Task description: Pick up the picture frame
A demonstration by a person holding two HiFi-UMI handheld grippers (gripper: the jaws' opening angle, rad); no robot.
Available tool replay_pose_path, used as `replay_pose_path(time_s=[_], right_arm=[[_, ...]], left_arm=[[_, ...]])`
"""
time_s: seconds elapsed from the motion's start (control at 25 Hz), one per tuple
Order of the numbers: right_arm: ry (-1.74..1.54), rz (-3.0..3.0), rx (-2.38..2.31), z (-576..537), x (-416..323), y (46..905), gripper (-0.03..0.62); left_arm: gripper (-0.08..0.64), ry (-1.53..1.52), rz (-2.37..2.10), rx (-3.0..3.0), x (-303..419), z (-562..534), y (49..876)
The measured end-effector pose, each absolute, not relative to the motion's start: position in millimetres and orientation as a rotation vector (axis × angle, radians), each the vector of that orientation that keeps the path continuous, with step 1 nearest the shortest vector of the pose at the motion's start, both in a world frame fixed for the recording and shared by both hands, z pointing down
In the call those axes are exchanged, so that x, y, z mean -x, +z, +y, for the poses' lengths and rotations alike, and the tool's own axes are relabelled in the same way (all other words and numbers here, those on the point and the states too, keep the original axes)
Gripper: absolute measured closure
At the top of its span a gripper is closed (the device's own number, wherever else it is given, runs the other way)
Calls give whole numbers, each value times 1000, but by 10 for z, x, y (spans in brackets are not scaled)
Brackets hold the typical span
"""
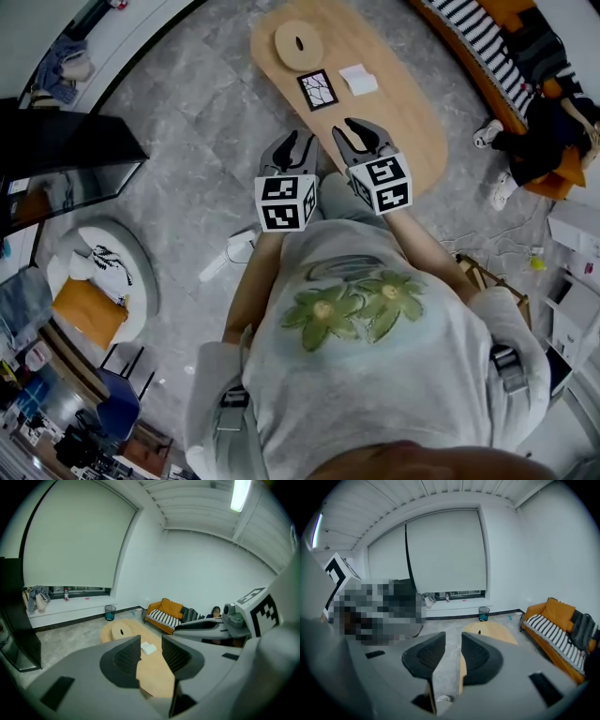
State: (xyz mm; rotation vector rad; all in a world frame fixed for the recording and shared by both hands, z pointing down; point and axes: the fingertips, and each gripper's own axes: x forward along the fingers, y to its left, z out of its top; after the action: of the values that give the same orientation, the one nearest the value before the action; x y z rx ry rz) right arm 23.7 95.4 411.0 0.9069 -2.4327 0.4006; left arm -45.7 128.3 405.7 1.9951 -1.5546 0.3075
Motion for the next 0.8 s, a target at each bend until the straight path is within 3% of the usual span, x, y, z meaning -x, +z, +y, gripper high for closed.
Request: replay_pose_path(time_s=[0.8], right_arm=[[408,-2392,-903,501,-114,4241,500]], left_arm=[[411,378,-1537,-1972,588,807,4232]])
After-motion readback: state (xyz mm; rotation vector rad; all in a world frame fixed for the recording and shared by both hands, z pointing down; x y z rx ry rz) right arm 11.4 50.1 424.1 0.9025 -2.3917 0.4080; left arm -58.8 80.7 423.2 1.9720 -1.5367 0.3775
